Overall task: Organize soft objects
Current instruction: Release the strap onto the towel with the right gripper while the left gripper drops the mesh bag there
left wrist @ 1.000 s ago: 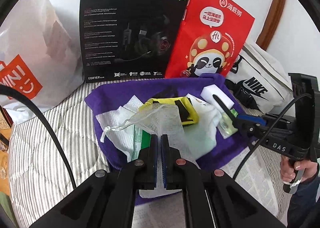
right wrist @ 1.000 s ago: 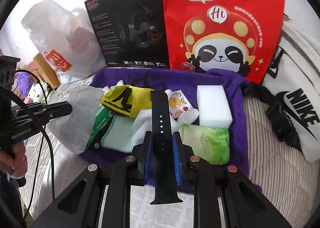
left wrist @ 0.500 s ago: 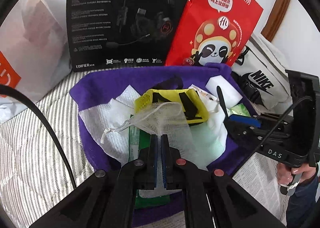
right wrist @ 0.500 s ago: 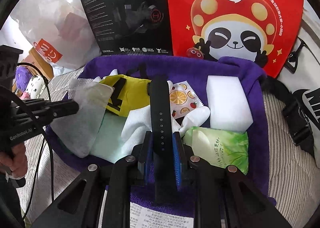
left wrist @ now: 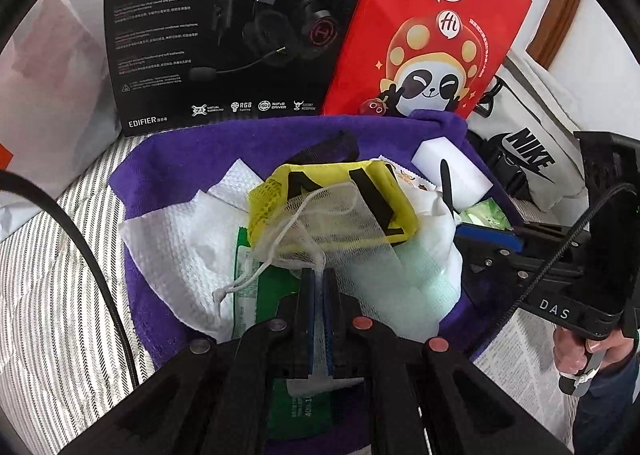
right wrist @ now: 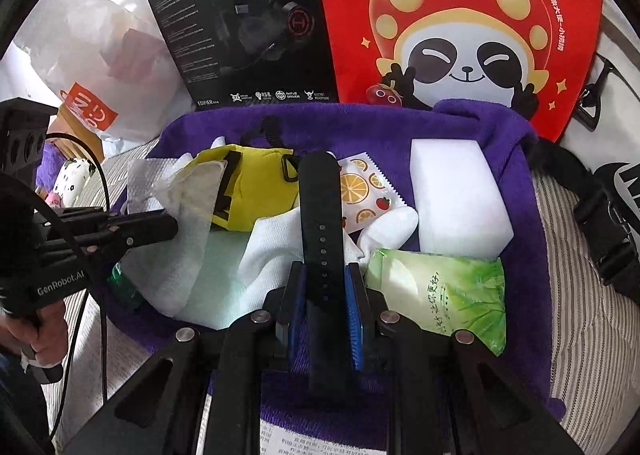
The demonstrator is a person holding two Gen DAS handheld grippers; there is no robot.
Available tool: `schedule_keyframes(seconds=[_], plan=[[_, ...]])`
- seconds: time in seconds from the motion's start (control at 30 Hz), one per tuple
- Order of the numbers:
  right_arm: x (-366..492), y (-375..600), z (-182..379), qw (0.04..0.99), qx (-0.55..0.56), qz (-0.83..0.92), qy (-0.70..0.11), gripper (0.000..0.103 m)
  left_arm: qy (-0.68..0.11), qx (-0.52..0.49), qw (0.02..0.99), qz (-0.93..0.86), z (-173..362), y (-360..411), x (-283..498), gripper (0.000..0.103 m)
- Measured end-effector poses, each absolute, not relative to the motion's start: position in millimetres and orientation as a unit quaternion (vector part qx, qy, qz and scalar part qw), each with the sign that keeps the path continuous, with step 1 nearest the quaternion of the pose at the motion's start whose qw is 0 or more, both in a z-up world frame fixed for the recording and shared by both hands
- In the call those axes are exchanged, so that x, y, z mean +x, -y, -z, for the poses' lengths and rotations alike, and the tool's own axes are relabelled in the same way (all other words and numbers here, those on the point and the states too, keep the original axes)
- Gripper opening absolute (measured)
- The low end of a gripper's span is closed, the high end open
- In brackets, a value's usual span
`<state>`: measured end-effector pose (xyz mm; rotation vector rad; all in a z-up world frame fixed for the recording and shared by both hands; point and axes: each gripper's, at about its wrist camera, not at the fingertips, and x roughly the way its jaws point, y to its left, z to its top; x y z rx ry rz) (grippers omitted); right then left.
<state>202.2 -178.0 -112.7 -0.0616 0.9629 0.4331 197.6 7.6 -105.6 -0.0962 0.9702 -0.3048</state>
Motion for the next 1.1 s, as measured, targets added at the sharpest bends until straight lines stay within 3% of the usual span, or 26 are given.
schedule_keyframes(seconds=[0.23,0.57,0.7,0.83,1.0,1.1], plan=[[204,176,115,0.864,-0.034,-0.207,-0.458,0.02,-0.47,-0.042,0.87,0.141,107,-5,195,0.008],[196,178,113,0.866,-0.038,-0.207,-0.453,0.024,-0.475,-0.037,0.871,0.123,102,-8,183,0.042],[189,181,109,0.868,-0.037,-0.203,-0.451,0.028,-0.466,-0.051,0.874,0.125,93,-11,173,0.051],[179,183,100,0.871,-0.034,-0.199,-0.448,0.047,-0.462,-0.053,0.878,0.113,81,-12,160,0.066],[160,185,83,0.881,-0.045,-0.183,-0.435,0.056,-0.451,-0.031,0.887,0.09,65,-12,141,0.08],[146,187,69,0.887,-0.043,-0.172,-0.426,0.072,-0.438,-0.024,0.895,0.079,54,-11,128,0.087]])
